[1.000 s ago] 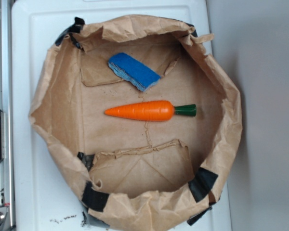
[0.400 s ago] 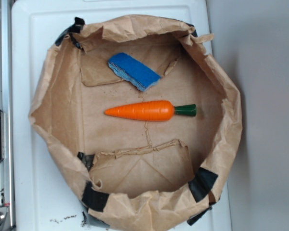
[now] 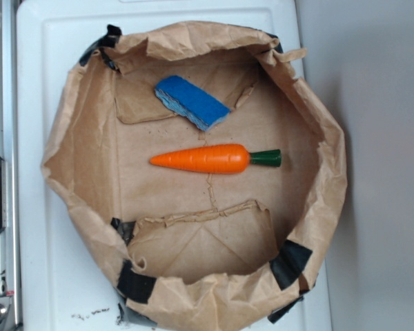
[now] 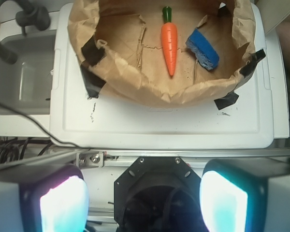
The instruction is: Grab the carrot.
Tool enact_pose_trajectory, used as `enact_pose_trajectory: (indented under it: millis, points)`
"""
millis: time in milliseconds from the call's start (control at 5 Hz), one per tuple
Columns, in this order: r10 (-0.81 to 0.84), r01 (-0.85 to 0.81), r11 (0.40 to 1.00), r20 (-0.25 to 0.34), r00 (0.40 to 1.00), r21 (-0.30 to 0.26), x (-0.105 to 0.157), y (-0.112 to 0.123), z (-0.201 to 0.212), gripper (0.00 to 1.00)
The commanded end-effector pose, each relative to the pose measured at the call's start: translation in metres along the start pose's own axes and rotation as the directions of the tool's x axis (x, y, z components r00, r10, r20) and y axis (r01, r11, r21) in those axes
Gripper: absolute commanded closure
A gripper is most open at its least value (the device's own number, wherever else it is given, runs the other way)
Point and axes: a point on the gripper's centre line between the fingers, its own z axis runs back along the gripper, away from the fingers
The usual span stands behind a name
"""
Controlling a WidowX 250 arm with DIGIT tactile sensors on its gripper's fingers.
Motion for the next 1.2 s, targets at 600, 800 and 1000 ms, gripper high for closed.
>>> enact_pose_trajectory:
  millis: [600,800,1000]
  points:
    - [0.108,-0.111,0.992,0.054,0.993,0.061,0.105,-0.003,-0.051,0.0]
    - [0.092,-0.096,0.994,0.057,0.994,0.058,0.151,-0.007,-0.084,0.0]
    - [0.013,-0.015,0.998,0.042,0.999,0.066,0.174,-0.004,-0.112,0.0]
